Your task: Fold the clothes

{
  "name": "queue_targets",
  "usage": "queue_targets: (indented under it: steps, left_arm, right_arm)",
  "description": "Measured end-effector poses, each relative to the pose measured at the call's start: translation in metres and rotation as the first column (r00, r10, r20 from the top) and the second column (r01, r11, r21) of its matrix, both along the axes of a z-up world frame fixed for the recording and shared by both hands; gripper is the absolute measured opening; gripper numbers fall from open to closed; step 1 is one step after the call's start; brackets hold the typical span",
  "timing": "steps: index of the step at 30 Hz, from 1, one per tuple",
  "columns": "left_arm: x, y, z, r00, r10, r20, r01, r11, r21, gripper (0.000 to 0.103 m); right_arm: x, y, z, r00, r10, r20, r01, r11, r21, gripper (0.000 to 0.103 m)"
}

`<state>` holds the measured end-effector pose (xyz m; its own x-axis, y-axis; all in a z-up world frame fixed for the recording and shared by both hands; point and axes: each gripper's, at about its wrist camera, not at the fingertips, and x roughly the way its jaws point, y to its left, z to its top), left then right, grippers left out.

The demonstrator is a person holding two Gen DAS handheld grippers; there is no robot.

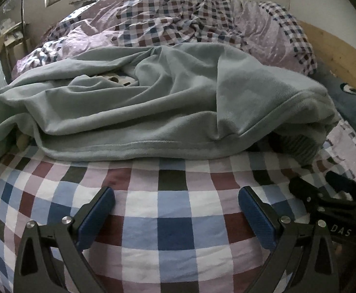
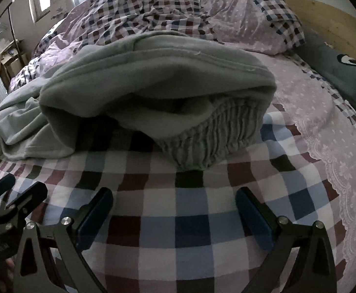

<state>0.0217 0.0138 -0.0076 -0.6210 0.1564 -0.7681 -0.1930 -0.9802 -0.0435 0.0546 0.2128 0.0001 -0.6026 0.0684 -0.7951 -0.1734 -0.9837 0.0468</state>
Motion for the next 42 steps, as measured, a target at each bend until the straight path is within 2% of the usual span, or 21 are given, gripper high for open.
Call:
queue_targets:
  steps: [8, 20, 42]
  left_arm:
    - [0.001, 0.006, -0.005, 1.000, 0.004, -0.014, -0.005, 0.999, -0.054, 0.103]
    - [-0.001, 0.001, -0.008, 1.000, 0.000, -0.005, 0.000, 1.000, -0.013, 0.103]
    - [-0.001, 0.002, -0.009, 1.000, -0.001, -0.010, 0.001, 1.000, -0.020, 0.103]
  right_arm:
    - [-0.005, -0.011, -0.004, 1.000, -0.030, 0.009, 0.030, 0.998, 0.054, 0.103]
    - [-0.006, -0.020, -0.005, 0.999, -0.033, 0.022, 0.032, 0.997, 0.071, 0.103]
    - [-0.013, -0.011, -0.008, 0.999, -0.033, 0.024, 0.031, 0.998, 0.063, 0.103]
